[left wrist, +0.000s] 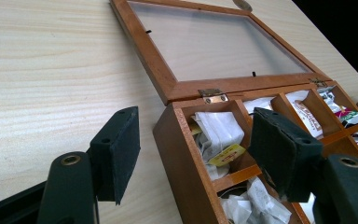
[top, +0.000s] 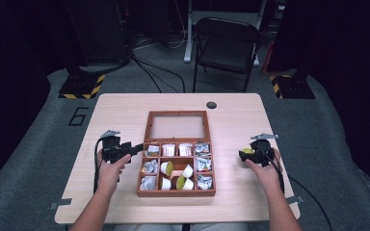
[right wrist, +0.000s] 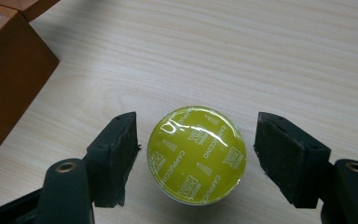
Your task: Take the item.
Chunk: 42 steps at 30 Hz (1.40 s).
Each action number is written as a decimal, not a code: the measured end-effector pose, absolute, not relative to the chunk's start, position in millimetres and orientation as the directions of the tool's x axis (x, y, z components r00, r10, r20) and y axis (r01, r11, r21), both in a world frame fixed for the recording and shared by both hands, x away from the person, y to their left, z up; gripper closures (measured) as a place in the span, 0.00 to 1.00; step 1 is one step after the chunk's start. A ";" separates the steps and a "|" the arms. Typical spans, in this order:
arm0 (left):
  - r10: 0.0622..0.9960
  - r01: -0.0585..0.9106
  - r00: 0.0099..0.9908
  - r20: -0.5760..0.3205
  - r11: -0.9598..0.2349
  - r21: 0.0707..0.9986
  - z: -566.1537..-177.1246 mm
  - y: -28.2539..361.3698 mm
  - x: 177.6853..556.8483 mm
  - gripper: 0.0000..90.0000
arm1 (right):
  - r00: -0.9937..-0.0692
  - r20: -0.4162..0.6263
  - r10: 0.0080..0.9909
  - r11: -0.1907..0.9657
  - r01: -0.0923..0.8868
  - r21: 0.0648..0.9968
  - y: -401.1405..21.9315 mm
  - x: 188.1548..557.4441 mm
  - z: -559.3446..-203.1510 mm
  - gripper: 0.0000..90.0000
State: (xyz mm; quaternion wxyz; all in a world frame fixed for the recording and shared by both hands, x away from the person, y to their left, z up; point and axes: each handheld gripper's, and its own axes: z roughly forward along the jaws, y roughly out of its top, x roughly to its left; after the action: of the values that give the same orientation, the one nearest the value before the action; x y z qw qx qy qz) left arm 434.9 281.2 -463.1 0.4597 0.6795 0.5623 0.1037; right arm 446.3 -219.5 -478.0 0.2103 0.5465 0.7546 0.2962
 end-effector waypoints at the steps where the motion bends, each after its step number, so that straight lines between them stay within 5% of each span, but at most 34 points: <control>1: 0.859 0.670 0.345 -0.378 0.057 0.740 -463.0 281.1 434.7 0.37 | -0.313 0.003 0.950 0.227 0.696 0.681 -219.1 446.1 -477.7 0.33; 42: 0.856 0.671 0.350 -0.381 0.055 0.739 -459.1 279.0 441.6 0.37 | -0.523 0.025 0.852 0.349 0.603 0.718 -160.2 443.7 -452.2 0.36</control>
State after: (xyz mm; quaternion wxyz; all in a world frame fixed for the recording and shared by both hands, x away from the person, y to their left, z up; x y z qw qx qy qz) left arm 441.6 279.0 -459.1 0.4607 0.6801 0.5613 0.1005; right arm 443.7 -160.2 -452.2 0.1803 0.4539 0.8012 0.3458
